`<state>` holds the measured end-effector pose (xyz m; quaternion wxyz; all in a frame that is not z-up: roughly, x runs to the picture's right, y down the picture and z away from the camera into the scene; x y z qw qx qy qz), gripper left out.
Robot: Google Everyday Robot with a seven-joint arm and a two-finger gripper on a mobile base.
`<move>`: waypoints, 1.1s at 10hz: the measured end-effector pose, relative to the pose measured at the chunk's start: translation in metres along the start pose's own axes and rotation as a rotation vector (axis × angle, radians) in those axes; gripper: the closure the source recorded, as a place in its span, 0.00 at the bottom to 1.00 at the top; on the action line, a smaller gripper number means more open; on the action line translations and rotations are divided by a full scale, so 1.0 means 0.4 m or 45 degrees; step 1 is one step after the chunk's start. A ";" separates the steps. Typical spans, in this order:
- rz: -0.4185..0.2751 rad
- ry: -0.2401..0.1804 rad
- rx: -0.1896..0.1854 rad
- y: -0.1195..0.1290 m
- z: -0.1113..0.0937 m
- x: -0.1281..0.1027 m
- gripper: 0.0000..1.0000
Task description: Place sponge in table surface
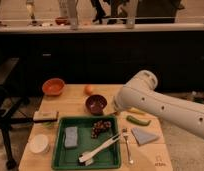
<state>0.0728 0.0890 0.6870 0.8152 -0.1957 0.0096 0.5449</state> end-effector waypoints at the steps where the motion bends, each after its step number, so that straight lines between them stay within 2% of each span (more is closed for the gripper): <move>1: 0.001 0.004 -0.013 0.021 0.009 -0.004 0.20; 5: -0.038 0.026 -0.020 0.124 0.048 -0.045 0.20; 11: -0.041 0.027 -0.019 0.128 0.049 -0.046 0.20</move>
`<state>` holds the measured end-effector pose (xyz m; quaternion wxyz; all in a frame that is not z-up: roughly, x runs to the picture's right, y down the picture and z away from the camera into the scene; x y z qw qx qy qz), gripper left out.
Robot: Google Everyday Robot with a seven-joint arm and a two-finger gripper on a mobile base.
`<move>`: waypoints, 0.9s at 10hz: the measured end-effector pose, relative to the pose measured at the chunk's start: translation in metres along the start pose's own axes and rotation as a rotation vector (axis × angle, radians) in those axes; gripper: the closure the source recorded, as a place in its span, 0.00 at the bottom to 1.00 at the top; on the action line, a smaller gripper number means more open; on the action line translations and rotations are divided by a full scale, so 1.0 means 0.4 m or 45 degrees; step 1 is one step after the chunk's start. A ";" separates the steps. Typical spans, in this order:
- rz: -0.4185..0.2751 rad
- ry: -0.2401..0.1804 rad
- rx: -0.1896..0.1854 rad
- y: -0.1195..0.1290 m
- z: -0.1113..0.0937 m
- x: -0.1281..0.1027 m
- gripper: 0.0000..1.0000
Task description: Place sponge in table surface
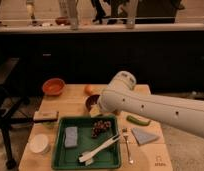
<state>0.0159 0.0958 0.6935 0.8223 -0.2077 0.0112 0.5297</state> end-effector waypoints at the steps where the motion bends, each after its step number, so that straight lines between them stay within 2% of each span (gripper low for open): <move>1: 0.009 -0.007 -0.001 0.000 -0.001 0.000 0.20; 3: 0.058 -0.035 0.014 0.013 0.003 -0.001 0.20; 6: 0.125 -0.065 0.044 0.110 0.033 -0.039 0.20; 8: 0.166 -0.072 0.070 0.196 0.057 -0.068 0.20; 9: 0.183 -0.069 0.079 0.212 0.062 -0.066 0.20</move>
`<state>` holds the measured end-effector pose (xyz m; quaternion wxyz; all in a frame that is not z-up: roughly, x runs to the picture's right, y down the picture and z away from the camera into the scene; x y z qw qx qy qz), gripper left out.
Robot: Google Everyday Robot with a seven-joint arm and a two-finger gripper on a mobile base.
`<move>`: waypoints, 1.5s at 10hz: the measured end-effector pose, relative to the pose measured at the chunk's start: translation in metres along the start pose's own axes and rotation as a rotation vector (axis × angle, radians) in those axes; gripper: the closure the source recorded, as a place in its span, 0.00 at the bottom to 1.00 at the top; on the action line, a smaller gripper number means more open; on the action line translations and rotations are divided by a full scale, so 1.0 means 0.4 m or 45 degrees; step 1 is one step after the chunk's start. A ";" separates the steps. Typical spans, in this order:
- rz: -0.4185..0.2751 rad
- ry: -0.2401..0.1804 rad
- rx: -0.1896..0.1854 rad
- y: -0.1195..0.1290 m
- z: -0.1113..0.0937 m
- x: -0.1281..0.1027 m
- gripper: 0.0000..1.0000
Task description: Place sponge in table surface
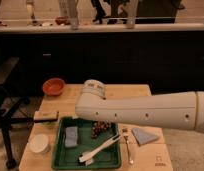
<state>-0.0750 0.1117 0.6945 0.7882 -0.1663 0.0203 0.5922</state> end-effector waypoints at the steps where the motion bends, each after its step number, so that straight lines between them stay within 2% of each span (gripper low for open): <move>1: 0.018 0.007 0.001 0.021 0.007 0.010 0.20; 3: 0.049 0.038 -0.012 0.050 0.029 0.034 0.20; 6: 0.045 0.147 -0.045 0.130 0.106 0.091 0.20; 8: 0.040 0.198 -0.053 0.167 0.133 0.113 0.20; 11: 0.042 0.231 -0.059 0.197 0.173 0.134 0.20; 15: 0.077 0.250 -0.053 0.183 0.233 0.154 0.20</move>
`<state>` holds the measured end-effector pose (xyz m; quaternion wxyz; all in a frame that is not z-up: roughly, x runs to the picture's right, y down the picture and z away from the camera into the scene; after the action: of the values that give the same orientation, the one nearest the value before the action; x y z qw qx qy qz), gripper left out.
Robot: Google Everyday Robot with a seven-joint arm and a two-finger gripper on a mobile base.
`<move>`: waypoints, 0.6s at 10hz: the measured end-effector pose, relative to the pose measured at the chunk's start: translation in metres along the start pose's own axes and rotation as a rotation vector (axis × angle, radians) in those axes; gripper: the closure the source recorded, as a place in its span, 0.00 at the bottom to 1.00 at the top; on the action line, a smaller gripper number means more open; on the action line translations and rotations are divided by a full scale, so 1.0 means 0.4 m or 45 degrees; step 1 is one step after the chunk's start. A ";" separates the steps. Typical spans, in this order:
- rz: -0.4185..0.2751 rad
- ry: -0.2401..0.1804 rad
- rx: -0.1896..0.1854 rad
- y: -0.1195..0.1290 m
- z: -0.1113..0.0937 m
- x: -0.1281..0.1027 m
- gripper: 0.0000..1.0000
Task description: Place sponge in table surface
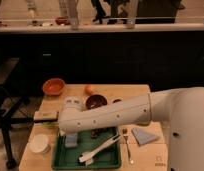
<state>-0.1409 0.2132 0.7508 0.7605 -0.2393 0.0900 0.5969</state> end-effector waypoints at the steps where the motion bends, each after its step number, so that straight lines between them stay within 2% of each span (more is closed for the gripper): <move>1: 0.003 0.002 -0.003 0.001 0.005 -0.001 0.20; 6: -0.013 0.053 -0.006 -0.004 0.060 0.005 0.20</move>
<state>-0.1423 0.2262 0.7714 0.7610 -0.2539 0.1031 0.5881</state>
